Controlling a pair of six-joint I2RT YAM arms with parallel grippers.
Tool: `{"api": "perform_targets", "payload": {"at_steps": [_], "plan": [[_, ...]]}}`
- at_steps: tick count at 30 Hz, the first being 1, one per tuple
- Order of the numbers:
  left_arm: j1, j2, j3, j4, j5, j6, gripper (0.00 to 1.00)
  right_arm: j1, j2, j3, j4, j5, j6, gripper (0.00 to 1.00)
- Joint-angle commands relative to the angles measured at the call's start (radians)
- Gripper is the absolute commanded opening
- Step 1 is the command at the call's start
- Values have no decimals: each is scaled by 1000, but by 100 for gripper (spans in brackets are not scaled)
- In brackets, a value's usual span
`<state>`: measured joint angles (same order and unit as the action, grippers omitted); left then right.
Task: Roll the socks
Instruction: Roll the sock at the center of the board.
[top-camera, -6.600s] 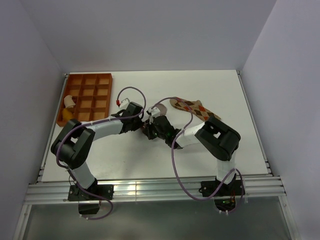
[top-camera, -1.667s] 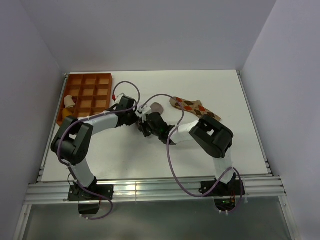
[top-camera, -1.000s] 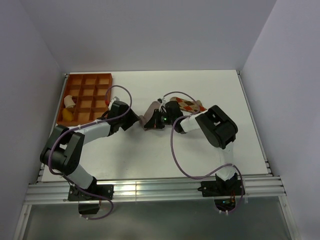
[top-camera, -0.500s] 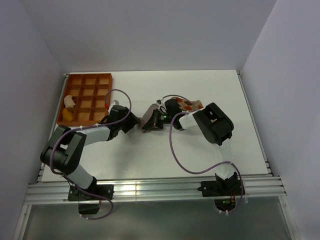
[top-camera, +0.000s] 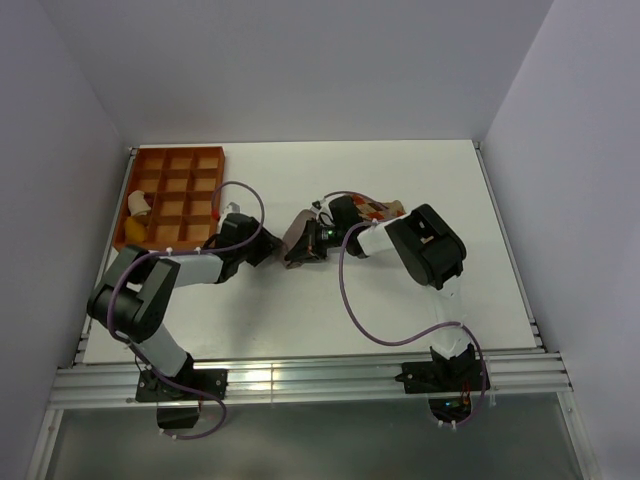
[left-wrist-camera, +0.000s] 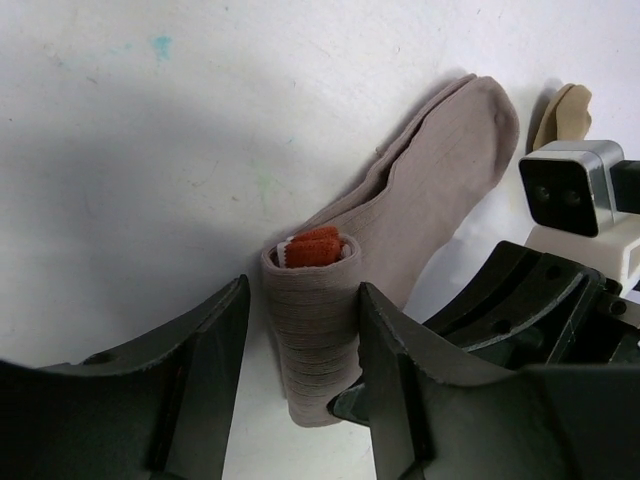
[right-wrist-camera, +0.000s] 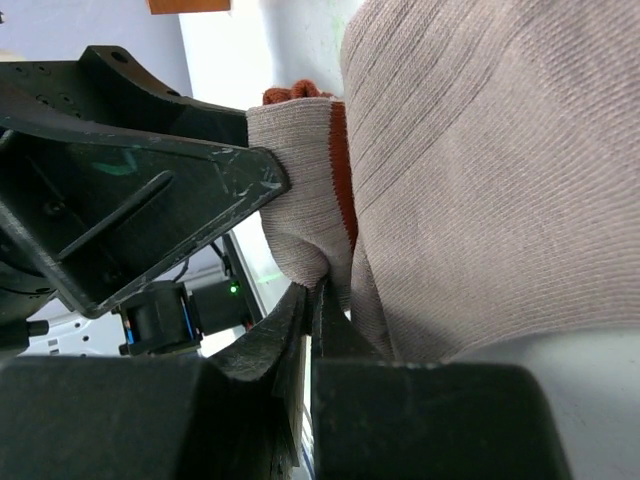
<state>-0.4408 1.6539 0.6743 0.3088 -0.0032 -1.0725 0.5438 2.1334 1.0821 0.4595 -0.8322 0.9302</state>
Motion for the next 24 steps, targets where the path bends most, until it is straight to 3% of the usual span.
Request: {"api": "perform_targets", "payload": {"at_steps": [1,6,9,10,13,17,24], "plan": [[2,14,-18,16,8,-10,52,-10,14,35,-32,-12,-16,1],[2,29,-2,-13,8,-1,39,-15,13,41,-73,2,-42,2],[2,33,8,-25,8,3,26,-15,-12,53,-123,36,-99,4],[2,33,13,-39,8,5,18,-15,-30,55,-134,57,-129,5],[1,32,31,-63,8,22,4,-13,-65,65,-202,116,-223,14],[1,29,62,-128,-21,43,0,-8,-183,33,-235,217,-352,34],[-13,26,142,-232,-50,97,0,70,-390,-89,-196,494,-675,47]]}}
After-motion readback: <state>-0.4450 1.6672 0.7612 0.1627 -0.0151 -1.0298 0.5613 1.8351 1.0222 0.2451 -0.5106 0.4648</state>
